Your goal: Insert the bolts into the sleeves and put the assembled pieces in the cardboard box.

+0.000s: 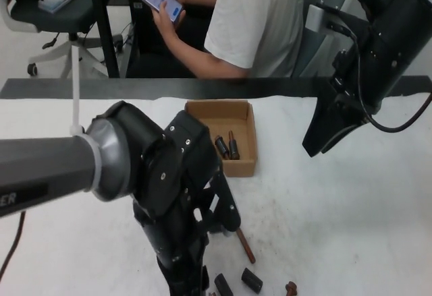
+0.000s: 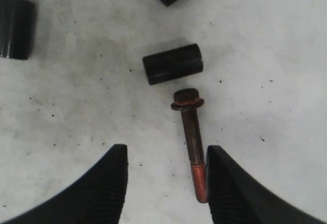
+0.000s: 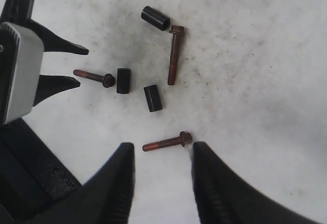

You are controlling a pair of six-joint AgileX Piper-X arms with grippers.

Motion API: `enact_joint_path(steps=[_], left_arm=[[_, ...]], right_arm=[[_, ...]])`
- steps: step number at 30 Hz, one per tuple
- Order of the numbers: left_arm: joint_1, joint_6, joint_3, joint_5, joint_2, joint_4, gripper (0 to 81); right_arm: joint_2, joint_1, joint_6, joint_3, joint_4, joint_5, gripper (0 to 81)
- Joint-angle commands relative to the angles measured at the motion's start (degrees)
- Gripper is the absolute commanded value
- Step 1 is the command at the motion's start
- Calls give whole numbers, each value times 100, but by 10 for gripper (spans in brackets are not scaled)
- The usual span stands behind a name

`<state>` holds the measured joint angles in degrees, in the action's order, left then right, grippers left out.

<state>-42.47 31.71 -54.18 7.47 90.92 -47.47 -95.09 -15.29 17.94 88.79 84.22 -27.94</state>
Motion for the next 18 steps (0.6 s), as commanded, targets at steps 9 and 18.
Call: enact_joint_path(steps=[9, 18], left_arm=[[-122, 0, -8, 54, 249, -314, 448], [-262, -211, -8, 269, 249, 23, 448]], right_arm=[[62, -5, -27, 12, -31, -163, 351], [62, -5, -27, 12, -31, -163, 351]])
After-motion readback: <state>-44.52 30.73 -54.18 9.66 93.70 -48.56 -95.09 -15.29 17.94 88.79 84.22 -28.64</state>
